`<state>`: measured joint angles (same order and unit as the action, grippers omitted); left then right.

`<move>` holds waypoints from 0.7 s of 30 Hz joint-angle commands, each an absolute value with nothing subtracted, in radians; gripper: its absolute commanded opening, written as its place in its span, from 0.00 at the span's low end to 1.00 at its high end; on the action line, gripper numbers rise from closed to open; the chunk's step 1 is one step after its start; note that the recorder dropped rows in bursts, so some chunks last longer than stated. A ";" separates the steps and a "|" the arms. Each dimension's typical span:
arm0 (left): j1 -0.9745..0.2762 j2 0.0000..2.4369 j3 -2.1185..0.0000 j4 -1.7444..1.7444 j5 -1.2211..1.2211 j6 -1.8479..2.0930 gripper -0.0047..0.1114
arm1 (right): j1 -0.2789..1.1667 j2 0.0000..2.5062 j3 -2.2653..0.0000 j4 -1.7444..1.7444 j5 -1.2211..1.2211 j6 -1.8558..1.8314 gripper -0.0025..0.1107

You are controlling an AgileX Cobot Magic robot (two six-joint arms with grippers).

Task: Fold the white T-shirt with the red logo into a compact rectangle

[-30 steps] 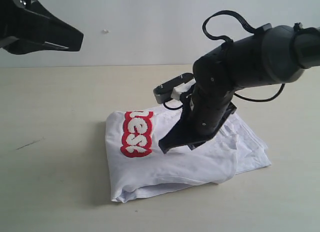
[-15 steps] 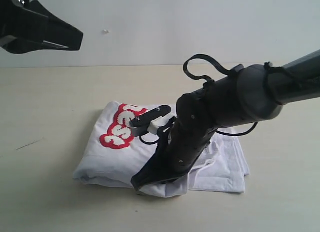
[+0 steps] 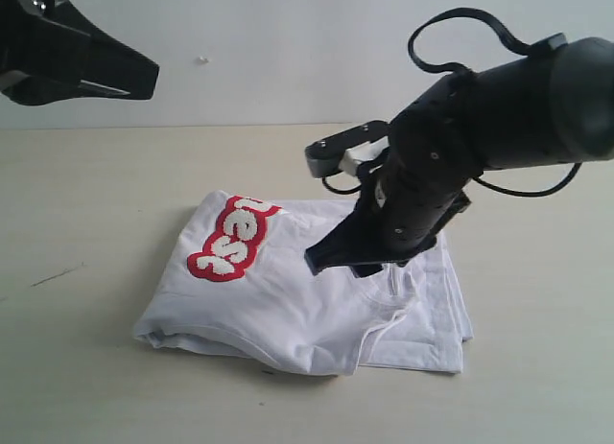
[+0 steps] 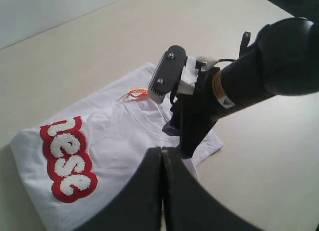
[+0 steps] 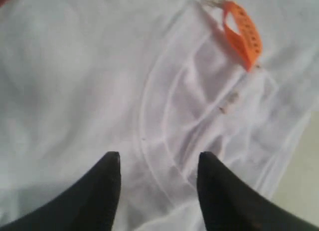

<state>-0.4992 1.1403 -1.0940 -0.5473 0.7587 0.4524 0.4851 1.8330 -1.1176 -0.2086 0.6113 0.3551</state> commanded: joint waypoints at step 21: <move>-0.498 1.133 -1.093 -0.560 0.762 0.456 0.04 | 0.289 1.951 -1.076 0.035 0.388 0.141 0.48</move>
